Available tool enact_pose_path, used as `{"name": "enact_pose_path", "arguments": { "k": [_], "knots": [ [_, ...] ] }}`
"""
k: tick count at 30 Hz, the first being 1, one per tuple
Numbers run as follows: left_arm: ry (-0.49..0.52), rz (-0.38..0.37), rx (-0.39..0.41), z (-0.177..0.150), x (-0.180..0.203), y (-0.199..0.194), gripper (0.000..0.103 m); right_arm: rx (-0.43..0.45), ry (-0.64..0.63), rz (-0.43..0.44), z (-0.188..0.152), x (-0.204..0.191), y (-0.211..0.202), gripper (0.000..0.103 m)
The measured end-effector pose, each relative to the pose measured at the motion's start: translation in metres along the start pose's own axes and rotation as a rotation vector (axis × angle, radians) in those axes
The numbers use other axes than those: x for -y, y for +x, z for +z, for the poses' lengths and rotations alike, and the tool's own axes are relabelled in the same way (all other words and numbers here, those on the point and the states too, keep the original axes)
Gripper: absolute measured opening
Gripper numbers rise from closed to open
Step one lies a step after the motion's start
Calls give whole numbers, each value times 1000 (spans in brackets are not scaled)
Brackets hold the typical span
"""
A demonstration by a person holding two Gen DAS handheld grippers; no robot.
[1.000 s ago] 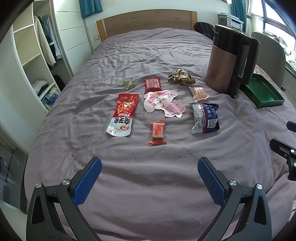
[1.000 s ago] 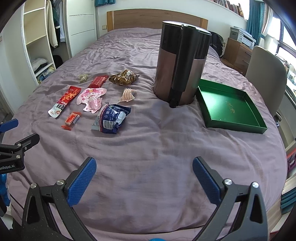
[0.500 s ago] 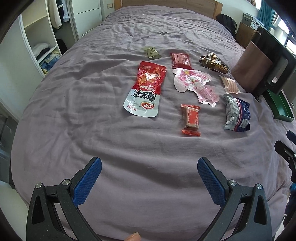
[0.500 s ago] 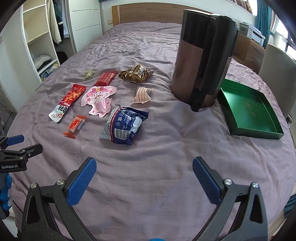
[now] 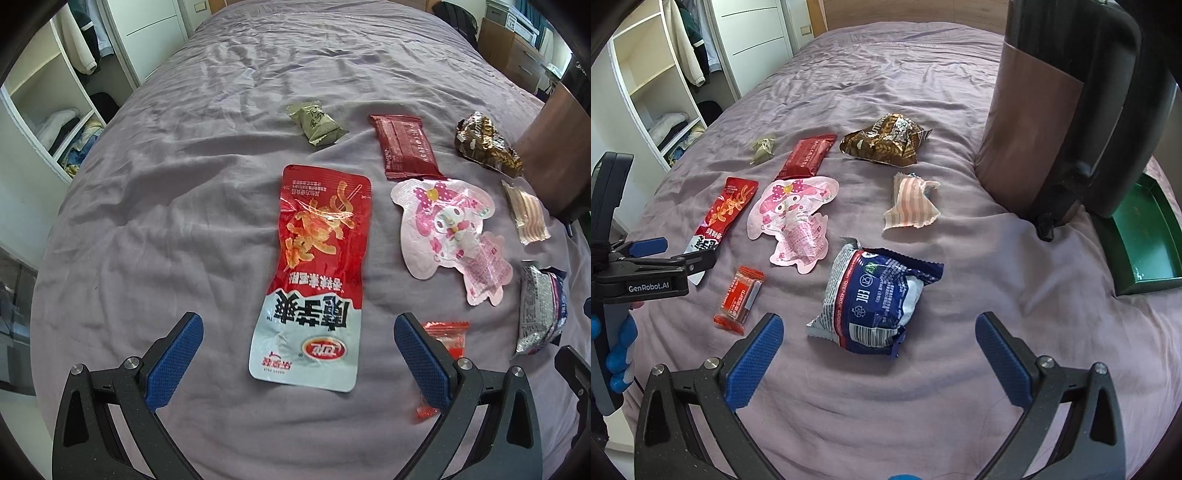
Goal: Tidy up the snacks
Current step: 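Grasp the red spicy strip pouch with left tool while right tool grasps blue-white bag, then carry the red pouch and blue-white bag over the green tray with both tools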
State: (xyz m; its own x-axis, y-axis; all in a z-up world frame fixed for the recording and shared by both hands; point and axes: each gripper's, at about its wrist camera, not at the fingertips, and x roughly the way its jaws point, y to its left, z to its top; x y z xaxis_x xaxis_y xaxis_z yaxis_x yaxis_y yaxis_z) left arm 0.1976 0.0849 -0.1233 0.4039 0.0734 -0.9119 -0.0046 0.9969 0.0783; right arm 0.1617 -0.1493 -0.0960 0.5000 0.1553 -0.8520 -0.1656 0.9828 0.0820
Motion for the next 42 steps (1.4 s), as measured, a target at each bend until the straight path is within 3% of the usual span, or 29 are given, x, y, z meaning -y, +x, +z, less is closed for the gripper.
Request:
{"name": "enact_pose_path", "arguments": {
  "k": [2, 8, 14, 18, 21, 23, 26, 34, 42],
  "knots": [
    [1, 15, -21, 8, -2, 15, 95, -32, 32, 9, 2, 4, 13, 103],
    [17, 17, -54, 20, -4, 38, 93, -82, 94, 24, 9, 10, 36, 103],
    [38, 32, -115, 22, -4, 58, 103, -99, 88, 42, 11, 7, 45, 103],
    [31, 13, -153, 28, -9, 62, 101, -95, 69, 44, 12, 3, 46, 103],
    [28, -18, -143, 29, -7, 57, 81, -93, 70, 56, 12, 5, 44, 103],
    [27, -40, -135, 30, -3, 51, 54, -91, 65, 66, 12, 5, 42, 103],
    [19, -54, -130, 32, -1, 45, 34, -95, 64, 85, 10, 5, 38, 103],
    [-50, -107, -106, 28, -9, 27, 26, -60, 38, 98, 7, 3, 13, 103],
    [-70, -110, -17, 4, -25, -32, 26, -12, 3, 118, 4, -4, -25, 103]
  ]
}}
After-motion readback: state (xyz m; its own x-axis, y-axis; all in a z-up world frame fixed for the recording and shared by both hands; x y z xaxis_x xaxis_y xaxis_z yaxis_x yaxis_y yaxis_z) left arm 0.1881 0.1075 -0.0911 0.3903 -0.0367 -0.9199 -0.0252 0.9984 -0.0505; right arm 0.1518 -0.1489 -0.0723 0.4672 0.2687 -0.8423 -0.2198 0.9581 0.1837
